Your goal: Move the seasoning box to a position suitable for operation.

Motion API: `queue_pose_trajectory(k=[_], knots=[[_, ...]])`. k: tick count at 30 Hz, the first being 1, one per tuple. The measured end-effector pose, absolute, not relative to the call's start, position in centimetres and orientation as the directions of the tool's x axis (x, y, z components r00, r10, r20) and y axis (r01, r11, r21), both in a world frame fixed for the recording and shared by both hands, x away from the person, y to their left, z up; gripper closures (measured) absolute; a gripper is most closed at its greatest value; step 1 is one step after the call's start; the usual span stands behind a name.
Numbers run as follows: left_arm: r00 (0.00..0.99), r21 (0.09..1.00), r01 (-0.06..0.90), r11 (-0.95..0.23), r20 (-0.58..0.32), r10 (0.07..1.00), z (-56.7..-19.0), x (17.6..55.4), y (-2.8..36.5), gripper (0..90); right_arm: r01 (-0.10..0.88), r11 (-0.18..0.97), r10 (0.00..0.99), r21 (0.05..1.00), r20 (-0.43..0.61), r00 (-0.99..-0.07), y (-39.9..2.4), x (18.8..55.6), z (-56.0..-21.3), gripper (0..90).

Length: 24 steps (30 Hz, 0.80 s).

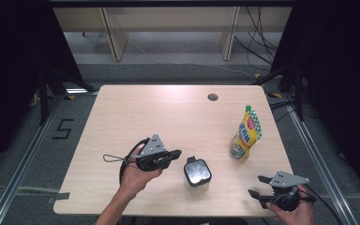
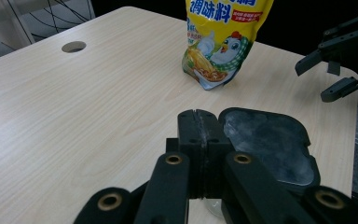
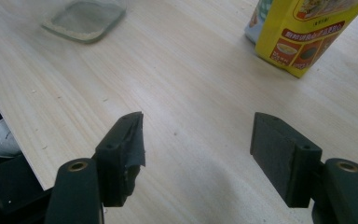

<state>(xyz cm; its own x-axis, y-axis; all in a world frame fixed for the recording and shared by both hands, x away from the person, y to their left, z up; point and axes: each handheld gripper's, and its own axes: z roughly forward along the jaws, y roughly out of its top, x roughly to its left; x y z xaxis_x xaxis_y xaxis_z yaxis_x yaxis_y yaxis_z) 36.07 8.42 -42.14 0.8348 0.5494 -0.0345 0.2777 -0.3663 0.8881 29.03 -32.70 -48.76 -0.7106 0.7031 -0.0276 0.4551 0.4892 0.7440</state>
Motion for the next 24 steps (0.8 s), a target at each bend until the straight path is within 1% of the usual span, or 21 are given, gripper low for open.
queue_pose_trajectory(k=[2,3,4,5,9,11,13,15,16,17,20,21,23,24], knots=[[0.839,0.882,0.283,-0.376,-0.037,0.543,-42.2,36.2,8.0,89.0,0.442,0.503,0.693,0.743,-0.042,-0.72,-32.7,29.2,-48.8,35.6],[0.84,0.879,0.28,-0.385,-0.031,0.541,-42.2,36.3,7.6,89.0,0.442,0.503,0.693,0.743,-0.042,-0.72,-32.7,29.2,-48.8,35.6],[0.848,0.876,0.272,-0.398,-0.023,0.529,-42.3,36.5,7.3,89.1,0.463,0.493,0.701,0.737,-0.021,-0.713,-32.5,29.0,-48.9,35.6],[0.848,0.865,0.271,-0.422,-0.007,0.53,-42.3,36.7,6.4,89.1,0.454,0.498,0.696,0.739,-0.029,-0.717,-32.6,29.1,-48.8,35.6],[0.849,0.863,0.267,-0.429,0.0,0.528,-42.6,37.4,5.1,89.2,0.445,0.502,0.693,0.742,-0.038,-0.72,-32.6,29.2,-48.8,35.7],[0.852,0.853,0.268,-0.447,0.006,0.524,-42.8,37.8,4.4,89.2,0.456,0.499,0.697,0.736,-0.029,-0.716,-32.6,29.1,-48.8,35.7],[0.858,0.846,0.264,-0.463,0.013,0.513,-43.1,38.3,3.9,89.2,0.446,0.507,0.691,0.737,-0.039,-0.722,-32.6,29.2,-48.9,35.7],[0.858,0.846,0.27,-0.46,0.005,0.513,-43.5,38.4,3.3,89.2,0.449,0.509,0.688,0.734,-0.034,-0.725,-32.6,29.2,-48.9,35.7],[0.865,0.84,0.255,-0.479,0.023,0.501,-43.6,38.6,3.1,89.2,0.446,0.513,0.684,0.733,-0.036,-0.728,-32.6,29.3,-49.0,35.7],[0.862,0.841,0.266,-0.471,0.012,0.507,-43.8,38.6,2.8,89.2,0.447,0.512,0.685,0.734,-0.034,-0.728,-32.6,29.3,-49.0,35.7],[0.869,0.824,0.258,-0.504,0.029,0.494,-44.2,38.9,2.5,89.2,0.446,0.511,0.684,0.735,-0.033,-0.729,-32.6,29.3,-49.0,35.8],[0.863,0.829,0.276,-0.487,0.009,0.505,-44.3,39.0,2.4,89.2,0.446,0.511,0.684,0.735,-0.033,-0.729,-32.7,29.3,-49.0,35.8],[0.865,0.823,0.285,-0.492,0.001,0.502,-44.2,39.1,2.6,89.2,0.445,0.514,0.683,0.733,-0.035,-0.73,-32.6,29.3,-49.0,35.7],[0.865,0.82,0.278,-0.501,0.012,0.501,-44.1,39.1,2.6,89.2,0.438,0.517,0.681,0.736,-0.044,-0.731,-32.7,29.3,-49.0,35.8]])
